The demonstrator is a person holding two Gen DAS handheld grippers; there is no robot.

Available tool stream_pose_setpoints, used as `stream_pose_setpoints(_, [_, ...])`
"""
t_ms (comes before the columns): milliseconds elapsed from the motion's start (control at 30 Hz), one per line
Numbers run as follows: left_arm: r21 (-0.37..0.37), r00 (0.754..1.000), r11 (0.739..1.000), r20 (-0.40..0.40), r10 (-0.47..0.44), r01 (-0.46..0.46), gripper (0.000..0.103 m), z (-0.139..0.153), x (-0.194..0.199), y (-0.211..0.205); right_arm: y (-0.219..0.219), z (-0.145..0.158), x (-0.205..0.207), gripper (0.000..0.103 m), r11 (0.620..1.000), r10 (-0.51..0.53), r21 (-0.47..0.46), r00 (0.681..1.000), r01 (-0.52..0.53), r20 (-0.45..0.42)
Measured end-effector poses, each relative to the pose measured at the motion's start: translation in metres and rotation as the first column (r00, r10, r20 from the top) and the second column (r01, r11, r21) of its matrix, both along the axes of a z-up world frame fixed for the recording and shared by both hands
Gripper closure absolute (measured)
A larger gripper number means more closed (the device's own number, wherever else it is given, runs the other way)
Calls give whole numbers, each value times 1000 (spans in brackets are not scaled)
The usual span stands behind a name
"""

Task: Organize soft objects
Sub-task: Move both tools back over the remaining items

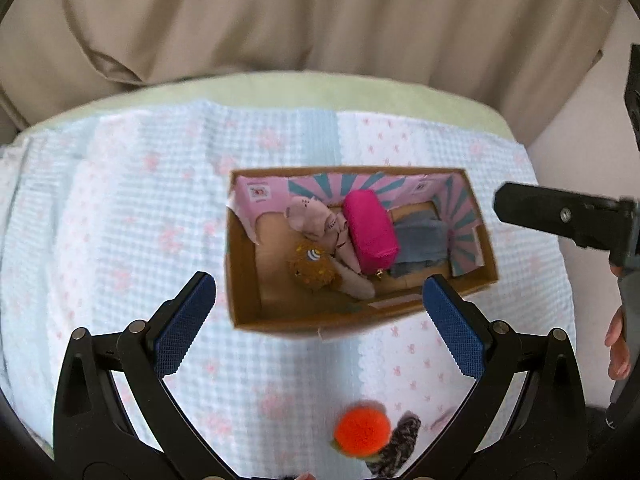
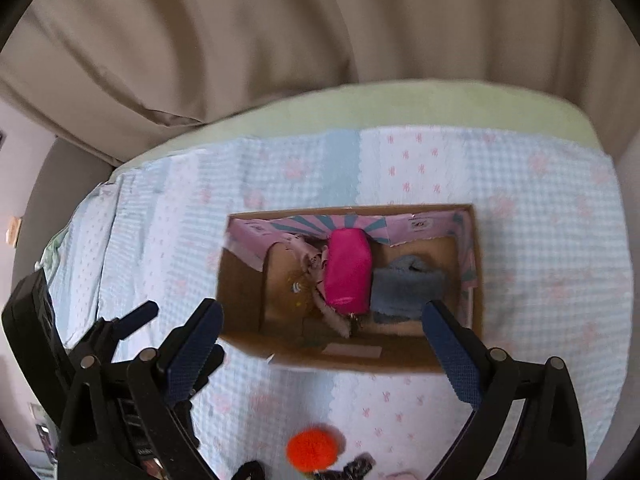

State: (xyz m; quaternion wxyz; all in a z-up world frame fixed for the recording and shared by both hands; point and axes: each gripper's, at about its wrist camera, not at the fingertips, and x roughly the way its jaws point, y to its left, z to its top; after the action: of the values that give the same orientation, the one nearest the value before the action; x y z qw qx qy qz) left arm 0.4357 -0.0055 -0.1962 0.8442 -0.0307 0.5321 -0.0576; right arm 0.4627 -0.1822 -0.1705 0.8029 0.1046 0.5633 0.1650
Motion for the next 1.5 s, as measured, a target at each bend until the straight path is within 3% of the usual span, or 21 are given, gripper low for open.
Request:
stream_pose_setpoints(333, [40,985,992,129,116,-122,0,83,-99,18,-34,75,-104,4,995,0,-96,987,15,158])
stream_pose_setpoints(600, [42,960,979,207,189,-202,0,119,-200,19,-50,99,-190,4,984,-6,-169,971,48,241])
stream_pose_setpoints(867, [65,934,968,285,213,-241,0,148,-287,18,-60,118,-267,4,983,-32,-164,953,85,301])
stream_pose_setpoints(1033, [77,921,960,312,235,-271,0,143,-331,24,-60,121,-311,4,985,-66,-128,939,116,337])
stream_pose_setpoints(1167, [73,917,958,317,241,-277,0,127,-349,33,-51,105,-335,4,986,-86,-107,937,128,339])
stream_pose_setpoints(1500, [135,949,967,259,178,-218,0,38,-367,61,-11,12,-368,4,968,-174,-128,943,217,285])
